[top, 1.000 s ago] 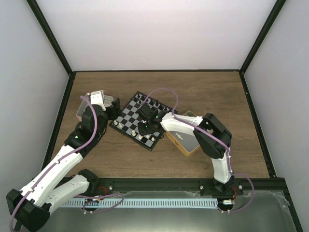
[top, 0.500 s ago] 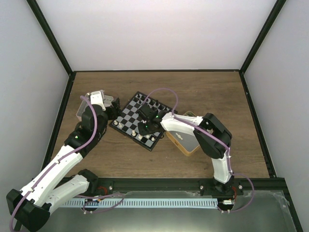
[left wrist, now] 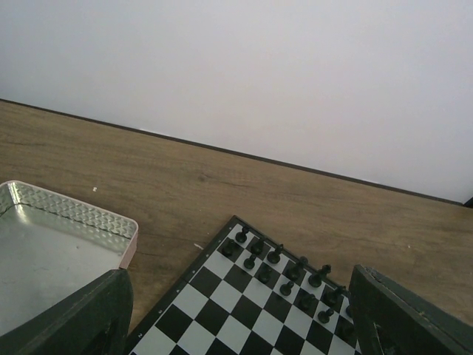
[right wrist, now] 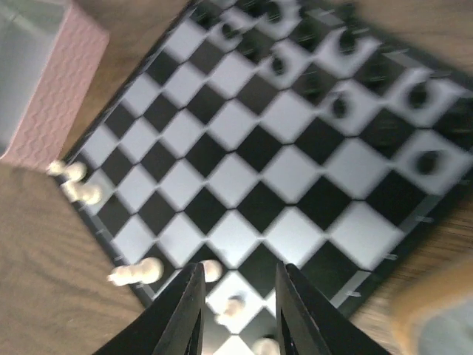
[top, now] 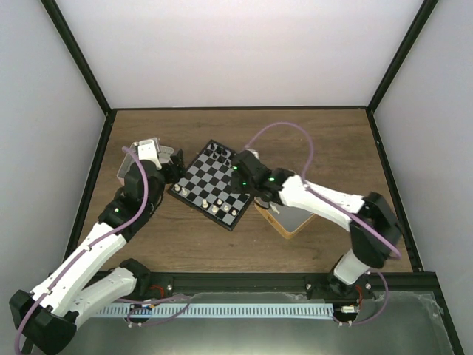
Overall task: Set up the chess pieces on the board
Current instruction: Pick up the chess piece from the storage box.
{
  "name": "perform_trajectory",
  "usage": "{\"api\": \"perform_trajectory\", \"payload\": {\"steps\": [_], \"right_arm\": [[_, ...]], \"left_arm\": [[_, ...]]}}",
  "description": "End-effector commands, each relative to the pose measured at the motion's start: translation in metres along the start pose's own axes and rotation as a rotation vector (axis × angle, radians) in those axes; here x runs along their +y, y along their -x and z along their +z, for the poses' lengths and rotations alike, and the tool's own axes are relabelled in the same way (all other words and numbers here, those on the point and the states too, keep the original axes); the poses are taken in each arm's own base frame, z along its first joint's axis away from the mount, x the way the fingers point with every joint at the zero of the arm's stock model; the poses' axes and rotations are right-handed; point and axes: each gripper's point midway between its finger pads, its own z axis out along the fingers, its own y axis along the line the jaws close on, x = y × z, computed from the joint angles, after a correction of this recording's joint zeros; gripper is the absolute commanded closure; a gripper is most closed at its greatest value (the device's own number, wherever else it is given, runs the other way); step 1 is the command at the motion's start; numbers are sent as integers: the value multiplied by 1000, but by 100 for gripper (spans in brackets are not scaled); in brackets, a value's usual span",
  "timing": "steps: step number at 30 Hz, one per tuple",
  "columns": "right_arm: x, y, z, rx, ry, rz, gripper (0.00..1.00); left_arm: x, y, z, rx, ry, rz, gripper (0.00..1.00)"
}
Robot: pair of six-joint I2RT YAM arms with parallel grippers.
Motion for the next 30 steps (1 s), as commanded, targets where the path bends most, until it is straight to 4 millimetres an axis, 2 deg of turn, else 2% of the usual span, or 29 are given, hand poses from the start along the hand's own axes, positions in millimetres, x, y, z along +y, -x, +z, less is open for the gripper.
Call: {"api": "perform_trajectory", "payload": {"steps": [1, 5, 7, 9, 12, 19, 24, 30], "right_arm": [[-85, 7, -25, -116, -237, 186, 72], [-159, -5, -47, -136, -405, 311, 72], [-188, -15, -54, -139, -480, 348, 72], [-214, -25, -59, -133, -543, 394, 72], [-242, -34, -60, -144, -591, 468, 72], [-266, -35, -40, -166, -625, 569, 73], [-272, -40, -26, -141, -656, 598, 75], [-278, -46, -20, -137, -680, 611, 76]], "left_arm": [[1, 2, -1, -15, -7, -9, 18], [0, 1, 0, -13, -11, -9, 18], [-1, 1, 0, -11, -14, -9, 18], [-1, 0, 1, -9, -16, -10, 18], [-2, 1, 1, -9, -18, -10, 18], [-1, 3, 0, -13, -12, -7, 18], [0, 3, -1, -15, -7, -6, 18], [1, 1, 0, -12, -6, -5, 18]]}}
